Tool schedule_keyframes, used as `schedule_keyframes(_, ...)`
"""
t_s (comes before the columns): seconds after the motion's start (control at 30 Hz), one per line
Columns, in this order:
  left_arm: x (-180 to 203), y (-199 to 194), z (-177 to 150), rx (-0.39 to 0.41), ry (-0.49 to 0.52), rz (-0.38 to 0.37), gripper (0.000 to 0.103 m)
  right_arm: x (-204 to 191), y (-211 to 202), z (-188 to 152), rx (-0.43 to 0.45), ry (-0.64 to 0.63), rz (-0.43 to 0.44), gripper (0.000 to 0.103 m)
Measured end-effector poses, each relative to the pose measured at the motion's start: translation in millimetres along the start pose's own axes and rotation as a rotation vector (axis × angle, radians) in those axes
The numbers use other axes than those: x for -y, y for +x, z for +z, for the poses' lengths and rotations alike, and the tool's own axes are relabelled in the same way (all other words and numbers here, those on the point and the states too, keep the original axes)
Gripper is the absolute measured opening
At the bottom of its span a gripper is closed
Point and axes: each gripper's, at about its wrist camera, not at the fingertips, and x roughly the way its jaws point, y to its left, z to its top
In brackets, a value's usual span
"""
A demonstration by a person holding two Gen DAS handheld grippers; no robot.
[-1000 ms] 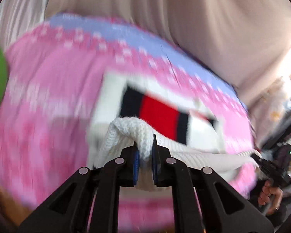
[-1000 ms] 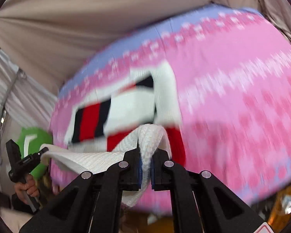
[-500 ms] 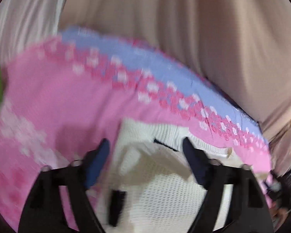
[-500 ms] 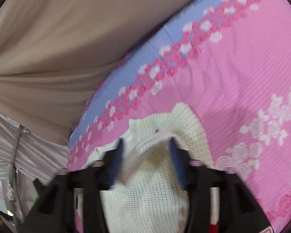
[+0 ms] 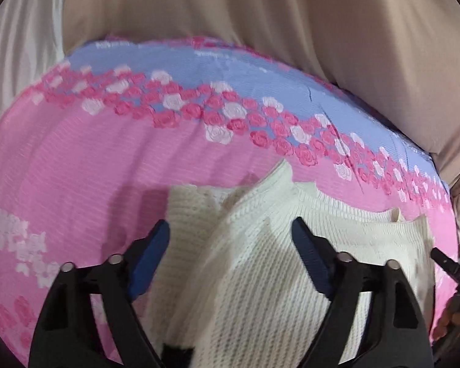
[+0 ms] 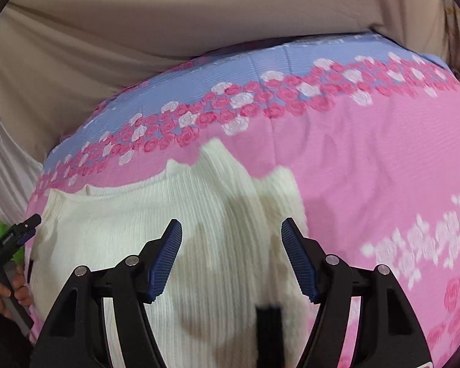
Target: Fold small clothes
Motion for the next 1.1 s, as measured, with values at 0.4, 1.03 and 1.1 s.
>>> schedule_keyframes(0.4,-37.2,18.0,20.1,-0.143,-0.135,0.018,0.007,35.0,-15.9,28.1,0.025,0.143,-0.004,0.006)
schedule_keyframes(1.03,30.2,-67.6,-53.8,-0.055,0.058,0.016,0.026,-22.4,-74.4,-35.5,-0.05,0.016,0.078,0.012)
schedule_keyframes(1.1,25.1,-50.8,-80.0,-0.144,0.032,0.052,0.026,-41.2,-61.1,-67.1,-0.12,-0.031,0.089,0.005)
